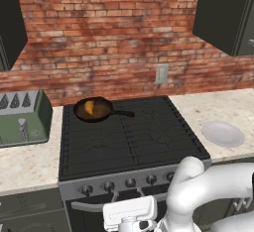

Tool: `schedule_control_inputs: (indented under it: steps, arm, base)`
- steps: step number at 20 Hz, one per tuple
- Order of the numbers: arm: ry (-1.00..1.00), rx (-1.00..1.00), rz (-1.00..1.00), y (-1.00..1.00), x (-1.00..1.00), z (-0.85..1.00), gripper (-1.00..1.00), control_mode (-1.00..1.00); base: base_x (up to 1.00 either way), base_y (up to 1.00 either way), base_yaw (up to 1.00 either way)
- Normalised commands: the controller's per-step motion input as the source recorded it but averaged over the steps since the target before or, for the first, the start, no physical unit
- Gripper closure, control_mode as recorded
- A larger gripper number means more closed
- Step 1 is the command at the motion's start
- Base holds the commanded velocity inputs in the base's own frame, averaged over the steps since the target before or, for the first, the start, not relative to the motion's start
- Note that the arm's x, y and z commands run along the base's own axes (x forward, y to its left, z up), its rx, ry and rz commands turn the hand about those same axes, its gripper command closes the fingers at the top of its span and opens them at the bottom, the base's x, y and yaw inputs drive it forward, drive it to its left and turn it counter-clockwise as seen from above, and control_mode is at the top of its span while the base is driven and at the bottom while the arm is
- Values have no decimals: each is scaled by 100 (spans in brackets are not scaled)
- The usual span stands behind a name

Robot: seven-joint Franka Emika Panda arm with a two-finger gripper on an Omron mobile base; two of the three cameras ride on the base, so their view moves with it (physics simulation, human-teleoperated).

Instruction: Pick the croissant and place it on the pan. Then turn on the stove to warm the croissant.

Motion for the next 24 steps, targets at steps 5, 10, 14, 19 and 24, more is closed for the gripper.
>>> schedule_control_inputs:
  steps: [5, 10, 14, 19, 24]
  arm:
    - [0, 0, 0, 0, 3, -2, -100, -100]
    - [2, 0, 0, -1, 1, -3, -100, -100]
    - [4, 0, 0, -12, 2, -5, -100, -100]
    - [4, 0, 0, -8, 14, -5, -100, -100]
    - [1, 0, 0, 0, 23, -9, -100, -100]
  base:
    - [0, 0, 0]
    - [0, 0, 0]
    - [0, 0, 0]
    - [0, 0, 0]
    - [0, 0, 0]
